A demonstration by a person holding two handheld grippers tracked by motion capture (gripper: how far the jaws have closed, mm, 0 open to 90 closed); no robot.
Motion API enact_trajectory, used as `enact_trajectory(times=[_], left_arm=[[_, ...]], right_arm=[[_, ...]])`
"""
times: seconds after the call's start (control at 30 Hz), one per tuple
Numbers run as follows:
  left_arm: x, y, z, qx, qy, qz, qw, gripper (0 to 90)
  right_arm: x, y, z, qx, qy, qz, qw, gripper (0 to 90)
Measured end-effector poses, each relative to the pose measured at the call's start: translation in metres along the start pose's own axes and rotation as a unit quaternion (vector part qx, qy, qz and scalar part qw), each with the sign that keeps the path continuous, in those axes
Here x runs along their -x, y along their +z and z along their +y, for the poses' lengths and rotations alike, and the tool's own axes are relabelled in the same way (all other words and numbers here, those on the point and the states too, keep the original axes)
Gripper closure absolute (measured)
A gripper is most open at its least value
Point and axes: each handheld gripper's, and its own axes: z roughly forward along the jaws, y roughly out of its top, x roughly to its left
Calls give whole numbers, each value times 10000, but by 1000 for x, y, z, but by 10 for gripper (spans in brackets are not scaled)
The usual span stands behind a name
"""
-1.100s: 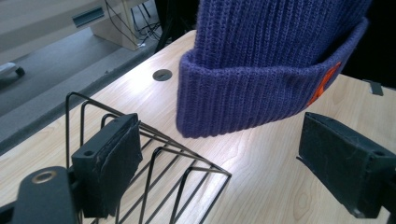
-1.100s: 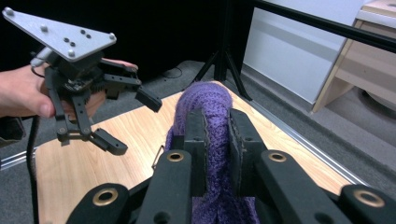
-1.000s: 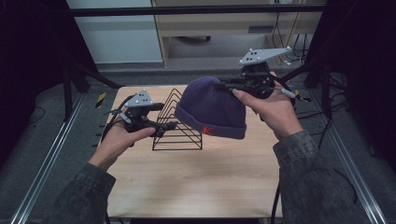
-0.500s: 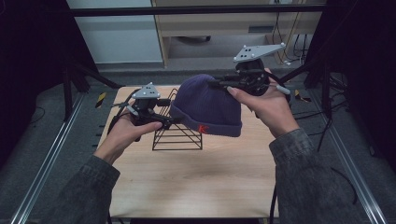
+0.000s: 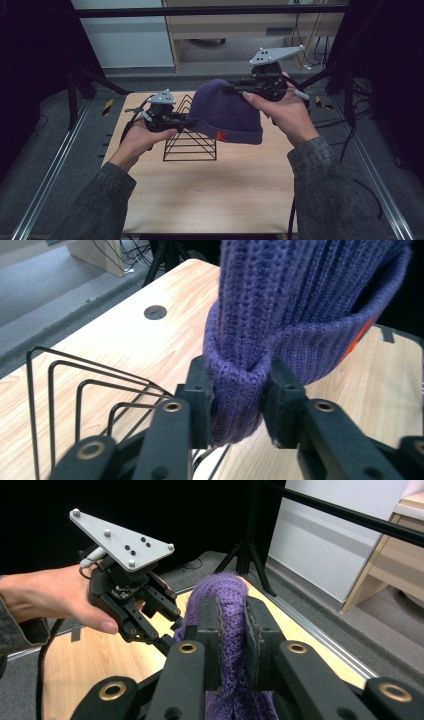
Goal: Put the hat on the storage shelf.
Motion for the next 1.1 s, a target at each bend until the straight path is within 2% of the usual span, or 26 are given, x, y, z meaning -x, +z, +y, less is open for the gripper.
enact_trajectory(times=[0.07, 0.2, 0.33, 0.43, 0.57, 0.7, 1.1], left_arm=[[1, -1, 0, 2, 38, 42, 10000, 694], [1, -7, 0, 21, 91, 300, 9995, 714], [-2, -18, 0, 152, 55, 491, 9987, 732], [-3, -26, -1, 170, 87, 621, 9979, 744], [-7, -33, -2, 249, 41, 728, 9970, 746], [-14, -37, -5, 285, -21, 930, 9953, 746], [-31, -38, -20, 319, -223, 1070, 9935, 746]], right_arm=[[1, 0, 0, 10, 2, -3, 10000, 797], [6, 2, -1, 22, 27, -88, 10000, 795], [11, 8, -2, 127, 91, -175, 9997, 796], [14, 17, 2, 145, 116, -268, 9995, 795], [17, 24, 5, 145, 116, -310, 9993, 794], [23, 37, 8, 142, 172, -354, 9991, 793], [31, 68, 7, 1, 182, -300, 9994, 792]])
